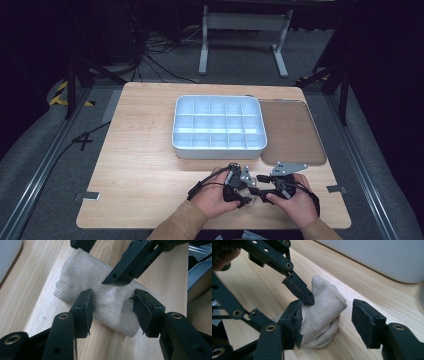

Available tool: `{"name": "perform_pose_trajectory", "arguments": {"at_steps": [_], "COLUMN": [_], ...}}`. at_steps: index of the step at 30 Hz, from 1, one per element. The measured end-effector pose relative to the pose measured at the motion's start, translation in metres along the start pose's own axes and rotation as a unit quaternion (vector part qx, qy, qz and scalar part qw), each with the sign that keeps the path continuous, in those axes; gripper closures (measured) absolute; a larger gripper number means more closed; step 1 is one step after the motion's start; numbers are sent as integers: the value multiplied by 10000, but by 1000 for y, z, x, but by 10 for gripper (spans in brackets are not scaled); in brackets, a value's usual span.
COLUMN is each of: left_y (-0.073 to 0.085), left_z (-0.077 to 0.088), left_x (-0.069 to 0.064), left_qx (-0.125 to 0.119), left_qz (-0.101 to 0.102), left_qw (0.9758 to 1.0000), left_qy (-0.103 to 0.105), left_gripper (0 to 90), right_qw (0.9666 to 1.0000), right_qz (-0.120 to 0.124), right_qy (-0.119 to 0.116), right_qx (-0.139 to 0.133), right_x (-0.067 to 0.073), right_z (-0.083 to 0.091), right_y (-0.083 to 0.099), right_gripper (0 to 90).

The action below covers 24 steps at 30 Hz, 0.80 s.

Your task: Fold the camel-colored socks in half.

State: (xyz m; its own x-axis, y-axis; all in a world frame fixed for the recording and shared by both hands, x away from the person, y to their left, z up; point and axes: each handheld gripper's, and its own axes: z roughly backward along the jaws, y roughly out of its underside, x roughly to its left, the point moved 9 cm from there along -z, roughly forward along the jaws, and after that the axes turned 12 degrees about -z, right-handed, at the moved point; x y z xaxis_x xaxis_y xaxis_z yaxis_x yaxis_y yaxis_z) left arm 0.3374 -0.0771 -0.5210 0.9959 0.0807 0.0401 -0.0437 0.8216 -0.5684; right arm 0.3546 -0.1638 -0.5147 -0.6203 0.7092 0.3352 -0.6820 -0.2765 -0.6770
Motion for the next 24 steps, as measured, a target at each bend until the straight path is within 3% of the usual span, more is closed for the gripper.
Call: {"name": "perform_pose_trajectory", "arguments": {"at_steps": [6, 10, 15, 24], "left_y": [1, 2, 3, 7], "left_z": [0, 0, 1, 4], "left_x": [-1, -2, -3, -4], "left_qx": [51, 89, 73, 147], "left_qz": [-104, -66, -33, 29], "left_qw": [9999, 9999, 9999, 9998], "left_qy": [55, 76, 120, 154], "left_gripper": [475, 465, 445, 429], "right_qw": [9998, 9993, 9969, 9963], "right_qz": [-191, -318, -688, -687], "right_qy": [-67, -90, -301, -456], "right_qx": [66, 167, 225, 258], "right_x": [-3, -5, -5, -1], "right_z": [-7, -12, -17, -19], "right_y": [4, 8, 12, 13], "right_gripper": [414, 414, 411, 495]}}
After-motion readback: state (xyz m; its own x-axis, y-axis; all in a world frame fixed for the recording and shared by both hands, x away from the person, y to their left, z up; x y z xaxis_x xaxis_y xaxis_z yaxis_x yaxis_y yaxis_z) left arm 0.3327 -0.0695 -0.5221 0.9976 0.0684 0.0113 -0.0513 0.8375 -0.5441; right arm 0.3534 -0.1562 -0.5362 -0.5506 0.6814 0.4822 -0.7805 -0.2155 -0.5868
